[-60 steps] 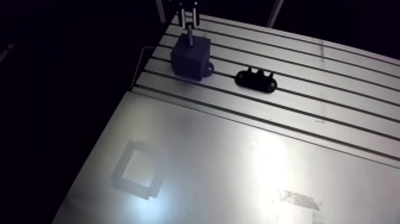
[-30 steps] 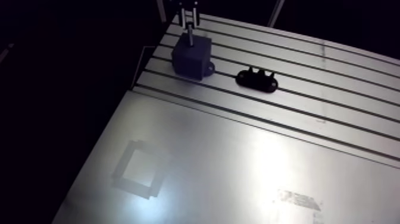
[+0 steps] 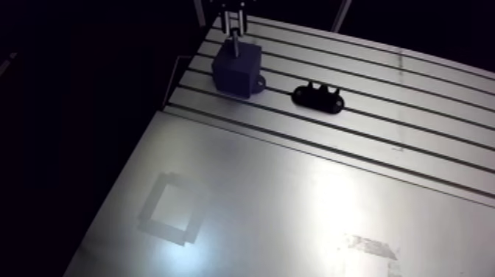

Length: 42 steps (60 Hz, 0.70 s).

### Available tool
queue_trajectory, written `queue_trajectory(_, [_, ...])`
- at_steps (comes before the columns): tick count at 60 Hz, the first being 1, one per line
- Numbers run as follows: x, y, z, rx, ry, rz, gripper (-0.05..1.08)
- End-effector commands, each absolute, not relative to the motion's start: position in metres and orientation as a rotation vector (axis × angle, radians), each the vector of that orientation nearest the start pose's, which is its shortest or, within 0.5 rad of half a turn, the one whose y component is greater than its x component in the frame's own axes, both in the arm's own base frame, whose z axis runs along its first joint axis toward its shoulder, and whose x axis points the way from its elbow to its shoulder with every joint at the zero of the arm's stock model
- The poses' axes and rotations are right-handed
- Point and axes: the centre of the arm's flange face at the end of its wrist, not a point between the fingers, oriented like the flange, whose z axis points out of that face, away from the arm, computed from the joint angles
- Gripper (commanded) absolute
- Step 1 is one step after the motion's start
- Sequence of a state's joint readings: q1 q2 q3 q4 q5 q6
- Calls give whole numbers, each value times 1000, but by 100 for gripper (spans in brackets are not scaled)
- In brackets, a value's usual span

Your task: Pick up the M10 bolt and insert it into the hole until fully seated.

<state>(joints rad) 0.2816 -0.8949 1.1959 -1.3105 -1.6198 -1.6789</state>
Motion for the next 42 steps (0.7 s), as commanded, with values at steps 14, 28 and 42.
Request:
queue_trajectory(14, [-612, -309, 242, -530, 2540, 151, 108])
queue_trajectory(28, [-612, -310, 240, -531, 2539, 152, 108])
queue_trajectory(42, [-611, -311, 239, -533, 2537, 153, 108])
